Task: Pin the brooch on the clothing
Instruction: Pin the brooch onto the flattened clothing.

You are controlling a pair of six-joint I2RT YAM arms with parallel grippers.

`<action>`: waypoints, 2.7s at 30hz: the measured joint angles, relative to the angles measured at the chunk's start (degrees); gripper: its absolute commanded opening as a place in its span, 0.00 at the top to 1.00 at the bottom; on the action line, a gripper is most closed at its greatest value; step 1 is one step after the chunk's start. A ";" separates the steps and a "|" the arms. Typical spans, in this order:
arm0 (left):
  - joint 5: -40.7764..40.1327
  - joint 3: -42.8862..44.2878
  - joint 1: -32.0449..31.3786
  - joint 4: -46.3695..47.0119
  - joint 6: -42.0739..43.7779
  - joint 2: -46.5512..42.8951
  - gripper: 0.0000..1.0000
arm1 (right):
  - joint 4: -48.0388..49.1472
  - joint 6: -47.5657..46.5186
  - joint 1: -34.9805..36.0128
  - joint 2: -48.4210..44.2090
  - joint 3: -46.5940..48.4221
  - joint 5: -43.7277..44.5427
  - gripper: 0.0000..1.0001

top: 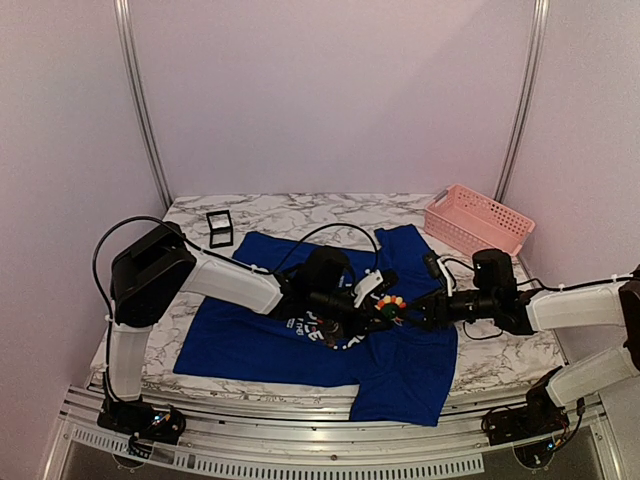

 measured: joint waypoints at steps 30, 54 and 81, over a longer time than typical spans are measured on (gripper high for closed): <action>-8.72 0.15 -0.48 -0.17 -2.40 0.00 1.00 | 7.67 7.34 5.42 6.73 1.92 12.96 0.28; -9.11 0.15 -0.50 -0.15 -2.75 0.00 1.00 | 0.24 8.00 4.20 0.28 -0.68 15.98 0.31; -15.69 0.15 -1.38 -1.22 -4.48 0.00 1.00 | 6.95 12.22 8.04 6.21 2.36 20.41 0.32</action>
